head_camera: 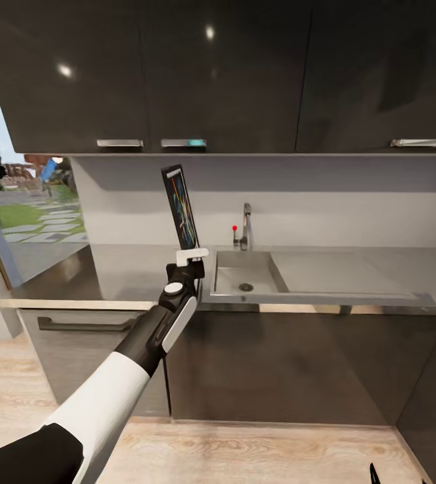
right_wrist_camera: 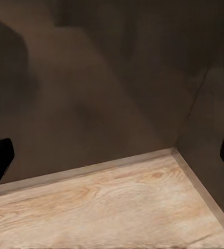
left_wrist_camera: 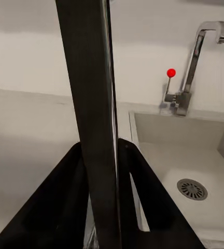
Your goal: Pick up the poster from the kitchen countertop and hang it on one of the wall nails in the kitchen.
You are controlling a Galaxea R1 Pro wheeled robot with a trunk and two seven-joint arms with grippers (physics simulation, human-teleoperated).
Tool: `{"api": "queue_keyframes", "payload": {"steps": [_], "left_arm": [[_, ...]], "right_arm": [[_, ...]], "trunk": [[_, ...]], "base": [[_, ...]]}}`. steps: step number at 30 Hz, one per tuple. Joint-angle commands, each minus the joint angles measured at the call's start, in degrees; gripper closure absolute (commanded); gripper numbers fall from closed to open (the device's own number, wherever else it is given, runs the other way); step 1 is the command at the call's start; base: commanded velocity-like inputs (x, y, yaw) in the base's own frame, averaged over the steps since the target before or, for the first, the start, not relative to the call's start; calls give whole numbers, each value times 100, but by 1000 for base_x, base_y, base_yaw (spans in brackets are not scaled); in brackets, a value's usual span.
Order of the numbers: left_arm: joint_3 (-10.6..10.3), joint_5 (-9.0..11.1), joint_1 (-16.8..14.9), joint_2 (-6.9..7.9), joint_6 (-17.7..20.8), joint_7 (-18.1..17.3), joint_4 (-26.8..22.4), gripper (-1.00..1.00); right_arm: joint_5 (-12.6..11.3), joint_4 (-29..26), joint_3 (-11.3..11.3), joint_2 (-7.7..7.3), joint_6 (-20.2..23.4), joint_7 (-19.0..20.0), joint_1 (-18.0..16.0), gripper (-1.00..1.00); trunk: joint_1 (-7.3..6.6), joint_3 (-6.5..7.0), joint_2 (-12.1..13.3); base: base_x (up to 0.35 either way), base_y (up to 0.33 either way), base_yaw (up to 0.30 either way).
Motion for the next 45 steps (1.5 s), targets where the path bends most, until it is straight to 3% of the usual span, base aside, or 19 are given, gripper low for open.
{"api": "queue_keyframes", "payload": {"steps": [1,12,18,23,26,28,34,37,39,42,45], "left_arm": [[-13,24,-5,0,23,45,-14,100],[-15,22,0,0,24,35,-65,100],[-22,24,15,0,36,18,-497,100],[-37,25,132,113,40,4,-753,100],[-39,25,362,164,41,-61,-1048,100],[-40,25,551,271,46,-211,-1330,100],[-41,25,1031,602,866,-475,-2262,100],[-41,30,1220,799,1150,-917,-2675,100],[-41,32,1302,979,1248,-1530,-2834,100],[-38,29,1368,1290,1317,-2780,-2921,100],[-34,26,1387,1576,1332,-3640,-2937,100]], "right_arm": [[-31,-6,4,-1,-10,5,2,-100],[-31,-6,4,-1,-10,5,2,-100],[-30,-6,4,-4,-10,5,2,-100],[-25,0,4,-6,-10,0,2,-100],[-23,2,4,-8,-10,-3,2,-100],[-22,3,4,-7,-10,-3,2,-100],[-24,3,4,-5,-10,-2,2,-100],[-21,-1,7,-10,-7,4,2,-100],[-11,-2,12,-18,-3,18,2,-100],[-1,-6,14,-45,13,61,2,-100],[2,-48,29,-57,20,160,2,-100]], "trunk": [[-3,-6,-4],[-3,-6,-4],[-3,-6,-4],[-3,-6,-4],[-3,-6,-4],[-3,-6,-4],[-3,-6,-4],[-3,-6,-4],[-3,-6,-4],[-3,-6,-4],[-3,-6,-4]], "base": [[-337,0,0],[-337,0,0],[-329,0,0],[-124,0,0],[-28,0,0],[-11,0,0],[-3,0,0],[0,0,0],[0,0,0],[0,0,0],[0,0,0]]}}
